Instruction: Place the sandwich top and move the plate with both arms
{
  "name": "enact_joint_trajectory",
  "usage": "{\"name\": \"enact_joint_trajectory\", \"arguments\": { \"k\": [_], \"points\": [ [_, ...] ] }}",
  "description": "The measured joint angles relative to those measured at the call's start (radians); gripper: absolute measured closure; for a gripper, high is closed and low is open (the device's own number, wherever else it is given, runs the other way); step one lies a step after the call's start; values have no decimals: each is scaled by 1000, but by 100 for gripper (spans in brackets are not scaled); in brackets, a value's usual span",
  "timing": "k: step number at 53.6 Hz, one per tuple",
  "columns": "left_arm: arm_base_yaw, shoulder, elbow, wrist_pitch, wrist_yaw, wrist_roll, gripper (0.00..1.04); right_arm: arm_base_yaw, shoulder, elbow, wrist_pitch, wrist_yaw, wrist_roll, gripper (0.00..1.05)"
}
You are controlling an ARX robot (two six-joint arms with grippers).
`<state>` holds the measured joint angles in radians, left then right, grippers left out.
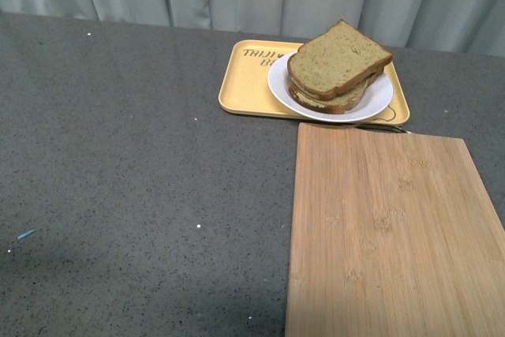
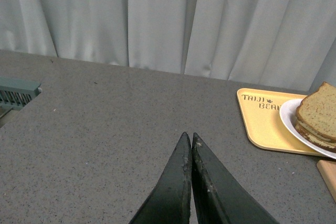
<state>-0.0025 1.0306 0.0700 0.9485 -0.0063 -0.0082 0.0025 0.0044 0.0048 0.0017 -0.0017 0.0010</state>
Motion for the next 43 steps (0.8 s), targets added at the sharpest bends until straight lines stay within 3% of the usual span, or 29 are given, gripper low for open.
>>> {"name": "enact_joint_trajectory", "arguments": {
  "k": [43],
  "points": [
    [0,-549,-51,-470,6,0,101,0,0,0,0,0,0,9]
  ]
}}
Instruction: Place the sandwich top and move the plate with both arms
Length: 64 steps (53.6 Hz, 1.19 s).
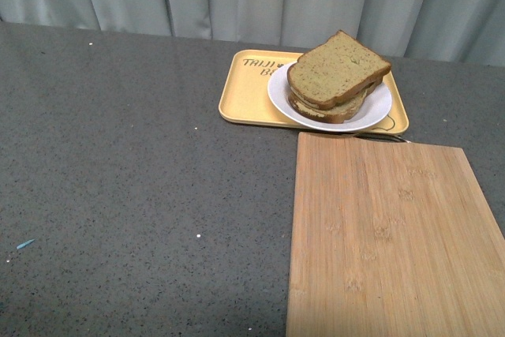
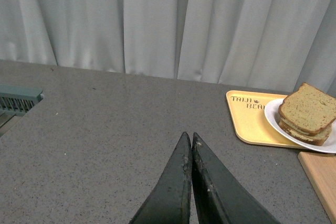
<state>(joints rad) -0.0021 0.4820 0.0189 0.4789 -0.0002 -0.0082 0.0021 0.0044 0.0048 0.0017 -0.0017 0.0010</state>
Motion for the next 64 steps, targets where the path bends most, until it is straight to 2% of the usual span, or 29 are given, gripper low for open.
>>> {"name": "enact_joint_trajectory", "arguments": {
  "k": [25,45,52,61,64],
  "points": [
    [0,-208,0,-201,0,0,101,0,0,0,0,0,0,9],
    [0,-306,0,-299,0,0,101,0,0,0,0,0,0,9],
    [0,-446,0,-467,0,0,101,0,0,0,0,0,0,9],
    [0,-476,0,-476,0,0,101,0,0,0,0,0,0,9],
    [0,-476,0,-476,0,0,91,0,0,0,0,0,0,9]
  ]
}}
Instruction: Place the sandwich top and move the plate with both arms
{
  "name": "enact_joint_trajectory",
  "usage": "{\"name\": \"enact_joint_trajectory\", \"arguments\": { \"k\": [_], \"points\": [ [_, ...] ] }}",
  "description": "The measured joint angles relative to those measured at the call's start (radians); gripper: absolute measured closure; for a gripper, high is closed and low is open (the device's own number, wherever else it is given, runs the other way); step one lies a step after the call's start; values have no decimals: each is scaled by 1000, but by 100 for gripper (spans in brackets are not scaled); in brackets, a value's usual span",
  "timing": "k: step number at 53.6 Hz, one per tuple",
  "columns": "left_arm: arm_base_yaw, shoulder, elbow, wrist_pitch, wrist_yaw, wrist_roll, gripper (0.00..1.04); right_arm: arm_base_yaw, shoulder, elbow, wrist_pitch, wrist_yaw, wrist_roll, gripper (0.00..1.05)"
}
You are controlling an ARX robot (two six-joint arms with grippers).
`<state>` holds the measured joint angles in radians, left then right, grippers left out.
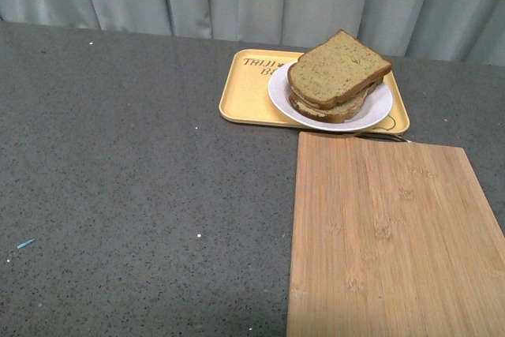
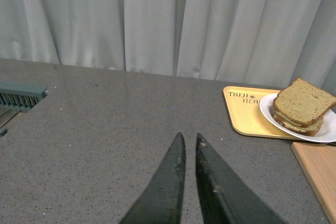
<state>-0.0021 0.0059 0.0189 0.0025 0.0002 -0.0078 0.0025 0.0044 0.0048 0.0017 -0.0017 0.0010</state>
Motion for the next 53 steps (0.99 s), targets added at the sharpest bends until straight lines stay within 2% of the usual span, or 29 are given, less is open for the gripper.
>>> {"name": "enact_joint_trajectory", "arguments": {
  "k": [19,26,53],
  "points": [
    [0,-1,0,0,0,0,35,0,0,0,0,0,0,9],
    [0,-1,0,0,0,0,5,0,0,0,0,0,0,9],
    [0,-1,0,0,0,1,7,0,0,0,0,0,0,9]
  ]
}}
